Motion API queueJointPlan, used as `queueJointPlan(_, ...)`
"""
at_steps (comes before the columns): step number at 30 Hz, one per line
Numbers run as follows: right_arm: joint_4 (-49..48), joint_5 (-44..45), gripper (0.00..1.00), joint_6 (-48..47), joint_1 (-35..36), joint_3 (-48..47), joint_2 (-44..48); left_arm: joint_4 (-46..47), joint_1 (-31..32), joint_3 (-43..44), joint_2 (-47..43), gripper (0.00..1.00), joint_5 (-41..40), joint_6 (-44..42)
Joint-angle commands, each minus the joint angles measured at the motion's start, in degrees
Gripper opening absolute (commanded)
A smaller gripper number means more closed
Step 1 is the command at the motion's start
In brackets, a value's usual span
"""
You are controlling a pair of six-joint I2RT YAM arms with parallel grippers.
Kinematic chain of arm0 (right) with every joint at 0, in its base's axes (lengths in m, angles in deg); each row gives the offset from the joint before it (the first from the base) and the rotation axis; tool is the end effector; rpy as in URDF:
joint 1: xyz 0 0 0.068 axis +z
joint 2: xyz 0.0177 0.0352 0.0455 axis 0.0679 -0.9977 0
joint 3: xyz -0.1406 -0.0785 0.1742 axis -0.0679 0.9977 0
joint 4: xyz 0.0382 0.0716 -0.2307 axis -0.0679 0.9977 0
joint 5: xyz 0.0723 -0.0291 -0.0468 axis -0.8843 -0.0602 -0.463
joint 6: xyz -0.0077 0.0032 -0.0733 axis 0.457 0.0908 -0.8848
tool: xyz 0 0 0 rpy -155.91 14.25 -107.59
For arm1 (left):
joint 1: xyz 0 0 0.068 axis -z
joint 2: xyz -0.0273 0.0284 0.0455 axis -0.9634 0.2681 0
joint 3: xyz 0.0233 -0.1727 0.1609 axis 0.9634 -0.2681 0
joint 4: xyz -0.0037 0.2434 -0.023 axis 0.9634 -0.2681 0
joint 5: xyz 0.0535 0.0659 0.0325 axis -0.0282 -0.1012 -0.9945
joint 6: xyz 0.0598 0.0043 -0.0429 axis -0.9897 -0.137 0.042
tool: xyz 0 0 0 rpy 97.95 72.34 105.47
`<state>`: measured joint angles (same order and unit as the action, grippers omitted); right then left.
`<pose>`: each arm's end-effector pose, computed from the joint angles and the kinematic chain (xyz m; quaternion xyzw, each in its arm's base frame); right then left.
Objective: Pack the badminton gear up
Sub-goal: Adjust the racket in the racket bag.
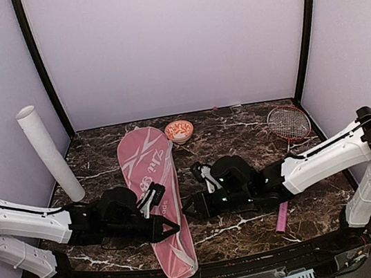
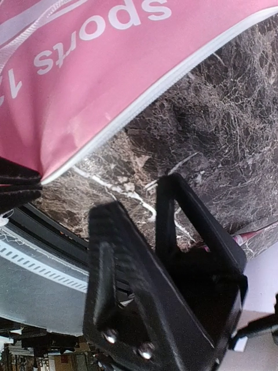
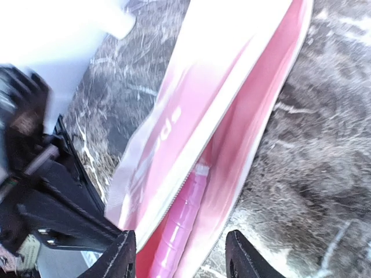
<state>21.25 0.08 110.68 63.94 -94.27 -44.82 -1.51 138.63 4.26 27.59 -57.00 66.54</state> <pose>0.1305 0.3300 0.1461 -0.1802 0.8650 0.4059 0.2335 0.1101 -0.2506 0.1475 0.1955 0.8455 -0.4392 0.2323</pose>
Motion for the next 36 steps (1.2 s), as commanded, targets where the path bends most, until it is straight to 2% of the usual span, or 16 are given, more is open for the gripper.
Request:
queueJointPlan(1, 6.8, 7.2, 0.53, 0.5, -0.3, -0.2, 2.6, -2.2, 0.2, -1.1, -3.2, 0.0, 1.1, 0.2)
queueJointPlan(9, 13.0, 10.4, 0.45, 2.5, -0.4, -9.9, -6.2, -6.0, 0.2, -1.0, -4.4, 0.0, -1.0, 0.2)
queueJointPlan(21, 18.1, 11.4, 0.35, 2.2, -0.3, -23.6, -19.3, -6.0, 0.2, -1.3, -4.2, 0.0, -0.9, 0.0)
queueJointPlan(33, 17.6, 10.0, 0.34, 3.8, -0.5, -27.2, -25.2, -5.6, 0.2, -1.6, -4.6, 0.0, -1.3, 0.0)
queueJointPlan(36, 17.0, 9.7, 0.29, 4.0, -0.6, -28.0, -26.5, -5.5, 0.2, -1.7, -4.6, 0.0, -1.5, 0.1)
